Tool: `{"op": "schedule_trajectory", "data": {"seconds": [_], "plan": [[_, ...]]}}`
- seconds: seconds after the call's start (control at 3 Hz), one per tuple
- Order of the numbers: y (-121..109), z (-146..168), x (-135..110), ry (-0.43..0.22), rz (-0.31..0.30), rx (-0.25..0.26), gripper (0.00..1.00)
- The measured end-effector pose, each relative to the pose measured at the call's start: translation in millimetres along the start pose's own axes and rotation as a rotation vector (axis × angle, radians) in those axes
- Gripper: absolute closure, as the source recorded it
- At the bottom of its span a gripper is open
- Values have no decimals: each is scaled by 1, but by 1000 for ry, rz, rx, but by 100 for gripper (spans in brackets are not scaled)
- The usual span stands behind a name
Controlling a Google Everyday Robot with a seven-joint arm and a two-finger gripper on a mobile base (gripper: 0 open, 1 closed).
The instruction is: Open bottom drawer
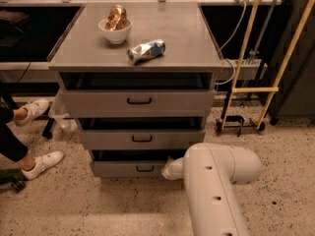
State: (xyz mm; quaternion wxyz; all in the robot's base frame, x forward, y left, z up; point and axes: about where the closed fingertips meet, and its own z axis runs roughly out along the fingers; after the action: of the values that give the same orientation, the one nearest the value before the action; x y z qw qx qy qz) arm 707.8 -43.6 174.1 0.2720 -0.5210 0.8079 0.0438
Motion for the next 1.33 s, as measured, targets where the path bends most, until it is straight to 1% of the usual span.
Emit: {"op": "schedule_trajectory", "data": {"seconds": [0.33, 1.33], "plan": [[-2, -8, -4, 0, 0, 0, 100], [-4, -14, -7, 0, 0, 0, 100]]}}
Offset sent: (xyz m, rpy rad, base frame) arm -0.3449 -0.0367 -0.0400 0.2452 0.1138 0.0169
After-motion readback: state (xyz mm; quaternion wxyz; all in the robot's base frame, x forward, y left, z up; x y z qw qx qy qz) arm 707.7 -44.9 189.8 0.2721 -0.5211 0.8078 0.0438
